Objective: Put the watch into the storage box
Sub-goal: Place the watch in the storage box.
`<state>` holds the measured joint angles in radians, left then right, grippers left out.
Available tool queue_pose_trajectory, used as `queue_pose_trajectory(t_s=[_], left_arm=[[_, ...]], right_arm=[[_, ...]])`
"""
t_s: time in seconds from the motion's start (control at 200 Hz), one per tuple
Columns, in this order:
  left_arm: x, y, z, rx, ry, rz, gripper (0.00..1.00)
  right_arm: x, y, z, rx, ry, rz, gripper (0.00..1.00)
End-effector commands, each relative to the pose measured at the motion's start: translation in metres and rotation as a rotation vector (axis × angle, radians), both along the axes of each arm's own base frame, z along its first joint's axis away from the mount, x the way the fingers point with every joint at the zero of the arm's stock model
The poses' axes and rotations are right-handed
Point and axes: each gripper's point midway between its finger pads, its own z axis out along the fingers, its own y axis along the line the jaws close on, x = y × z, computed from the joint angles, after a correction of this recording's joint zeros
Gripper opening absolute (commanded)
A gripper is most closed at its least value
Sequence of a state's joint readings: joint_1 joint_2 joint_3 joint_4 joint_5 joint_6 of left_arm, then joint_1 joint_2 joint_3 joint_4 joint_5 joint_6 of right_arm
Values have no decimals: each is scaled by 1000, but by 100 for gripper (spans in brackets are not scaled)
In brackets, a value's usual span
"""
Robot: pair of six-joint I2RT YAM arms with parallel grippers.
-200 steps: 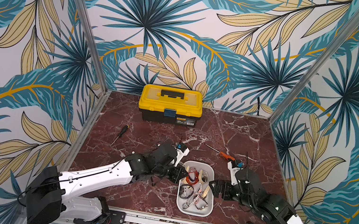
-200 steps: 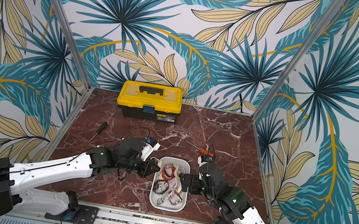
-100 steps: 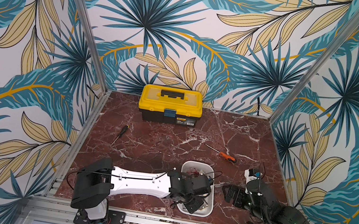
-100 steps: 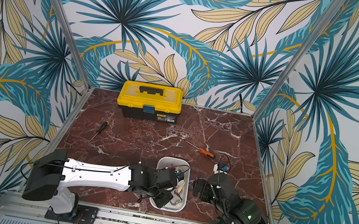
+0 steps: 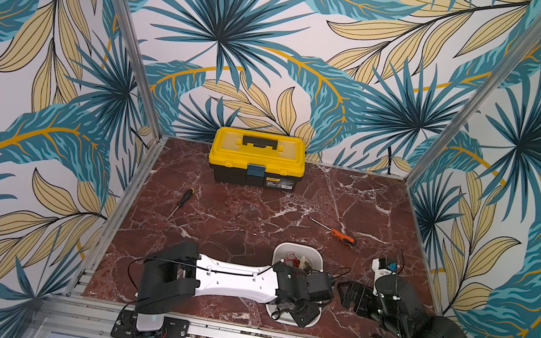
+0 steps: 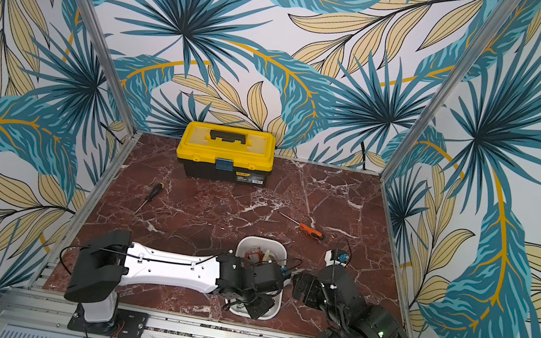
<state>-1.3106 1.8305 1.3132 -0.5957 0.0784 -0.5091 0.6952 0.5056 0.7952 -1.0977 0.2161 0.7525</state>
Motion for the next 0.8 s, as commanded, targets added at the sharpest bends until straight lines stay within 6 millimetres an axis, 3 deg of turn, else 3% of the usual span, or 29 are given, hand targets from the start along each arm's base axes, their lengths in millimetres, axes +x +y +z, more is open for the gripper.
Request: queue_pose_trajectory(t_s=[0.0, 0.295, 0.511, 0.796], left_arm=[[0, -14, 8, -22, 14, 13, 3], [-13, -28, -4, -17, 88, 30, 6], [-19, -34, 4, -49, 113, 33, 11], [-14, -26, 11, -46, 88, 63, 48]], right_arm=[[-3, -3, -4, -6, 12, -3, 100], [-3, -2, -4, -9, 12, 1, 100], [-2, -2, -4, -12, 11, 5, 100], [-2, -1, -4, -12, 13, 6, 100]])
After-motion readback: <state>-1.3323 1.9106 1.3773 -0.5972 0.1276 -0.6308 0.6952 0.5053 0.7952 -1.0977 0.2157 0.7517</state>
